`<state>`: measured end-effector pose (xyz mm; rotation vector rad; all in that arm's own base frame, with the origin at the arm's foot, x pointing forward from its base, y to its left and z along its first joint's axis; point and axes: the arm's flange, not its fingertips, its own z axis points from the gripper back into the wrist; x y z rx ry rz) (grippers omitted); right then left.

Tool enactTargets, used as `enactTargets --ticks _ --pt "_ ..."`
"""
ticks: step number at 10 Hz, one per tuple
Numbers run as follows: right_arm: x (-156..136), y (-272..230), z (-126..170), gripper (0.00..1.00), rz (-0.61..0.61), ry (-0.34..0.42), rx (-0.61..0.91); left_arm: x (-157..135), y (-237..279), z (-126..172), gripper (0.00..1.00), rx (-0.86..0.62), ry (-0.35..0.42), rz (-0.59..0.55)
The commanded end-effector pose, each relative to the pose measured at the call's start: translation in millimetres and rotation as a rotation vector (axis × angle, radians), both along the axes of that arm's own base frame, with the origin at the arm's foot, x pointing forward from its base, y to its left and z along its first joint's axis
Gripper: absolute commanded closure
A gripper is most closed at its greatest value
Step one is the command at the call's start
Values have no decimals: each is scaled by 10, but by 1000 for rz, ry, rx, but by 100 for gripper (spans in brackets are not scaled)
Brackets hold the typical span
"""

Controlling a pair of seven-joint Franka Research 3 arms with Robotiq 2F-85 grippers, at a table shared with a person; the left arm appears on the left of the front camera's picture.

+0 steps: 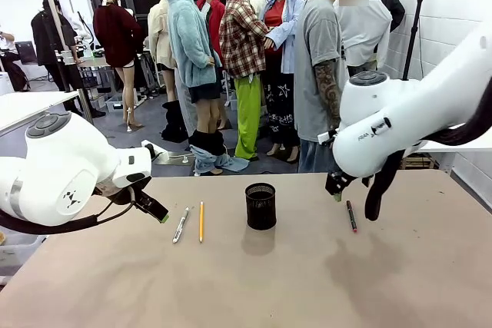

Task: Place the pens into the pen holder.
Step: Pick up a writing instrument from the table and place it into the Pen holder.

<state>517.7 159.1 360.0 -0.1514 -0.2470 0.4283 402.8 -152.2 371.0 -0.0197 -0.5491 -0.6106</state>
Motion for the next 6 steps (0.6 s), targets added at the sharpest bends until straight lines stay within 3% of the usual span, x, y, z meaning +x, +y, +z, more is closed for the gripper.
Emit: enactTargets --ticks 1,6 --pt "170 113 -112 0 -28 56 -51 3 13 3 0 -2 0 3" --pt "314 -90 -451 0 -154 166 67 3 13 3 0 -2 0 3"
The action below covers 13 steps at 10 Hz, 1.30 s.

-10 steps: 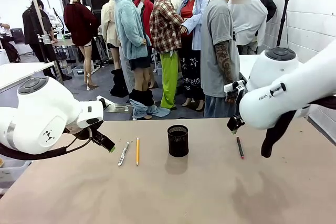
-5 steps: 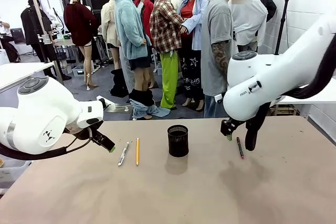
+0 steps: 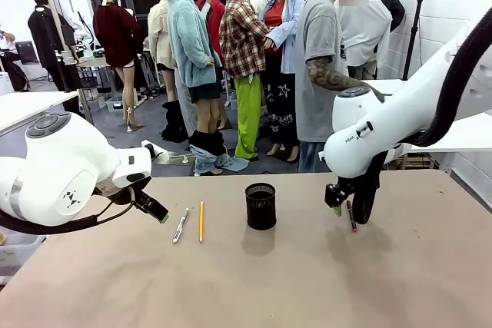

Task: Place the pens into the pen holder.
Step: Pick up a writing instrument from the table and place it into the Pen holder.

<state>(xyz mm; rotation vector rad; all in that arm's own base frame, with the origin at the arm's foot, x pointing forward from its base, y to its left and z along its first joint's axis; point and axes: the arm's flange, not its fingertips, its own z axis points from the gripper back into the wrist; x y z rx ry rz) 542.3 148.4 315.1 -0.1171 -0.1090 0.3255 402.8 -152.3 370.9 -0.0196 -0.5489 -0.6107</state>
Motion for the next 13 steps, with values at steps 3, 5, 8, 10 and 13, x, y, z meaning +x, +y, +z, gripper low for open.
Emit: enactTargets --ticks 3,5,8,10,13 --pt "162 -65 -60 0 -96 44 81 3 13 4 0 -2 0 3" --pt "226 -52 -110 0 -103 63 45 3 13 4 0 -2 0 3" --pt "291 -33 -170 0 -108 77 32 3 13 4 0 -2 0 3" --pt "290 -39 -170 17 -104 84 36 3 13 4 0 -2 0 3" --pt "317 -83 -180 76 -92 112 64 3 13 4 0 -2 0 3"
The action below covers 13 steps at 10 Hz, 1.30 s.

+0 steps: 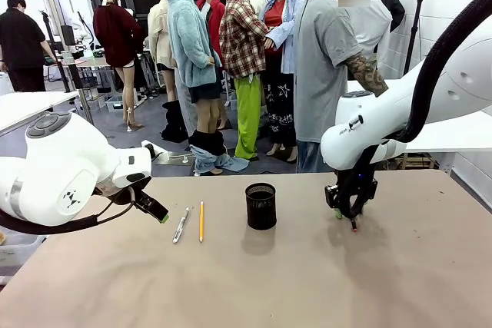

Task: Place the pens into the pen holder.
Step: Pick up a writing instrument from the table and place it into the Pen holder.

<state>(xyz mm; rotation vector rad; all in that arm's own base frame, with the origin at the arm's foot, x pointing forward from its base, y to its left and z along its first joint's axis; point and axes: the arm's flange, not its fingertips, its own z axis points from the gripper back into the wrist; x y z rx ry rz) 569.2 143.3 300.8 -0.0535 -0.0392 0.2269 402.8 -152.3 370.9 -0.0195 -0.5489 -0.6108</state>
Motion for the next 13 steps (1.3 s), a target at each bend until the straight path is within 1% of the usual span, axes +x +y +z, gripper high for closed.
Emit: enactTargets --ticks 1,2,4,5,6,7,8,9,11,12,13 --pt "56 -47 -51 95 7 49 11 3 14 4 0 -2 0 3" --pt "59 -54 -51 100 11 60 21 3 14 4 0 -2 0 3" --pt "59 -50 -33 100 29 71 22 3 14 4 0 -2 0 3" --pt "40 -50 3 100 51 82 19 3 14 4 0 -2 0 3" --pt "-32 -48 86 100 100 92 33 3 14 4 0 -2 0 3" --pt "-120 -78 245 100 127 58 44 3 14 4 0 -2 0 3" --pt "-224 -94 425 100 171 19 90 3 14 4 0 -2 0 3" --pt "-370 -90 683 100 246 -57 187 3 14 4 0 -2 0 3" --pt "-591 -15 1068 100 435 -156 378 3 14 4 0 -2 0 3" --pt "-640 43 1244 100 504 -204 472 3 14 4 0 -2 0 3" --pt "-646 99 1337 100 557 -250 590 3 14 4 0 -2 0 3"
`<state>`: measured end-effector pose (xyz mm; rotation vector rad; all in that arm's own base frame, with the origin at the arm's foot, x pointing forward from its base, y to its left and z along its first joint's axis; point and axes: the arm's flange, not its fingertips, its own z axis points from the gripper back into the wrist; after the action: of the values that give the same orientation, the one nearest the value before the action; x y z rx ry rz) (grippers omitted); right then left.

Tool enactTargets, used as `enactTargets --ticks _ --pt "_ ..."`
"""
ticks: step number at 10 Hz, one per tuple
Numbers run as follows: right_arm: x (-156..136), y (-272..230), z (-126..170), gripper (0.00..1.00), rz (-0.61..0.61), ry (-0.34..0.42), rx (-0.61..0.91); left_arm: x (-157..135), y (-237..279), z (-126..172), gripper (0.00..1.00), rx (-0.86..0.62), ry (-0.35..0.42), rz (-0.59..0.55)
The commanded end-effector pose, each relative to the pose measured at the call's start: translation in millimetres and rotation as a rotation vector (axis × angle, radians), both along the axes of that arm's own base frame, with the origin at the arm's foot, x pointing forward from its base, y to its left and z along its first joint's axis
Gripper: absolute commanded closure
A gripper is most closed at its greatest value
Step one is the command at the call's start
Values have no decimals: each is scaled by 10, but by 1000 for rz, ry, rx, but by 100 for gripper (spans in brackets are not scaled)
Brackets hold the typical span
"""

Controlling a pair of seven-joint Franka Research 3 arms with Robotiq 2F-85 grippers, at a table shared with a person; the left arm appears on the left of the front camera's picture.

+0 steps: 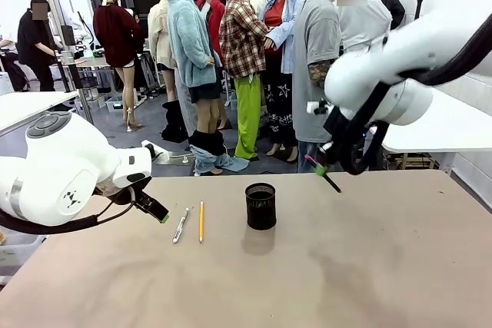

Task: Place the pens into the pen holder.
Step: Pick up a writing instrument from the table and place it into the Pen holder.

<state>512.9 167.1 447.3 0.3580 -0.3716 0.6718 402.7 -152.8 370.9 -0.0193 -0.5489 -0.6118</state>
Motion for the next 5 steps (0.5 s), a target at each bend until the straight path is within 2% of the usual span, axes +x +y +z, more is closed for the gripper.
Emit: enactTargets --ticks 1,2,5 --pt "-86 -64 -71 100 161 8 261 4 18 4 0 -3 0 4" --pt "-78 46 -77 100 193 -44 325 4 18 4 0 -3 0 4" --pt "-19 380 -212 100 201 -76 464 4 18 4 0 -3 0 4"
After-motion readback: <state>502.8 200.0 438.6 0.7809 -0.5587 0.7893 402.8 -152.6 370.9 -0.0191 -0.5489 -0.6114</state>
